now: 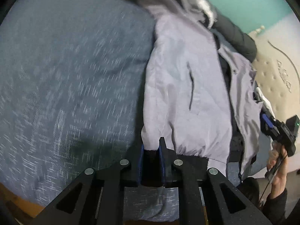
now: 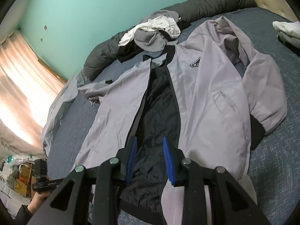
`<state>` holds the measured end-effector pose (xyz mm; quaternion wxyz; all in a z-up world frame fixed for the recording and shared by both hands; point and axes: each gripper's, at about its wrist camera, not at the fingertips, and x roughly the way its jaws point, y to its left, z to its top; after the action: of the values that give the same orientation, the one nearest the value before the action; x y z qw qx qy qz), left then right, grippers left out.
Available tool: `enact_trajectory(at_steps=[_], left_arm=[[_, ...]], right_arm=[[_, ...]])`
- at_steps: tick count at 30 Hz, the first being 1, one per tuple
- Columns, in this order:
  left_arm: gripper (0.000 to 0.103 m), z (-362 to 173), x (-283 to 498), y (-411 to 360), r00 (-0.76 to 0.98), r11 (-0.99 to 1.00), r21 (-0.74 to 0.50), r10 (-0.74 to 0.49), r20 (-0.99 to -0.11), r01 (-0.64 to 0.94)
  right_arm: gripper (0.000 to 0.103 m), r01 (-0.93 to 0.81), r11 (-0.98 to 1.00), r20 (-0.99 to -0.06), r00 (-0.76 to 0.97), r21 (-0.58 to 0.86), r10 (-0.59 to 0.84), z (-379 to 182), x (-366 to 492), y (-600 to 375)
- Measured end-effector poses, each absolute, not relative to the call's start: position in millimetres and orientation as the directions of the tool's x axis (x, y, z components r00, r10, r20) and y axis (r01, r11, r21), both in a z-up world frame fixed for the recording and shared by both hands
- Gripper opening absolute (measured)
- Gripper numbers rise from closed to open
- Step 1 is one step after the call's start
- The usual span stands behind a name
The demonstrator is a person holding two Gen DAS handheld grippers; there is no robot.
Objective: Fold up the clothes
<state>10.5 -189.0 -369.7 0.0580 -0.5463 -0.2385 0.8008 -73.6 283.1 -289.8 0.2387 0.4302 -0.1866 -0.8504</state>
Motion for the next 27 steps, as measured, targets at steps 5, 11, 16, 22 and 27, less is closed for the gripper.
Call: enact_trajectory(at_steps=[5, 11, 16, 22, 27], left_arm=[[0.025, -370, 8, -183, -0.399, -0.906, -0.395, 0.309, -0.864, 0.154], [0.034, -341, 9, -184, -0.475, -0.931, -0.338, 0.237, -0.847, 0.138], [0.036, -323, -5, -172, -0.519, -0.942, -0.323, 0.231, -0.823, 0.094], [0.037, -314, -26, -147, -0.543, -0.949, -0.314, 0.249, -0.802, 0.028], [0.037, -315, -43, -130, -0.553, -0.936, -0.353, 0.294, -0.779, -0.001]], right_arm=[[0.039, 0.225, -0.854, -0.715, -0.471, 0.469, -0.517, -294, -75, 295], [0.048, 0.282, -0.879, -0.791, -0.390, 0.384, -0.470, -303, -68, 286], [0.048, 0.374, -0.867, -0.816, -0.349, 0.330, -0.461, -315, -62, 253], [0.048, 0.414, -0.871, -0.851, -0.323, 0.265, -0.413, -333, -80, 218], [0.048, 0.439, -0.879, -0.876, -0.328, 0.189, -0.352, -346, -102, 197]])
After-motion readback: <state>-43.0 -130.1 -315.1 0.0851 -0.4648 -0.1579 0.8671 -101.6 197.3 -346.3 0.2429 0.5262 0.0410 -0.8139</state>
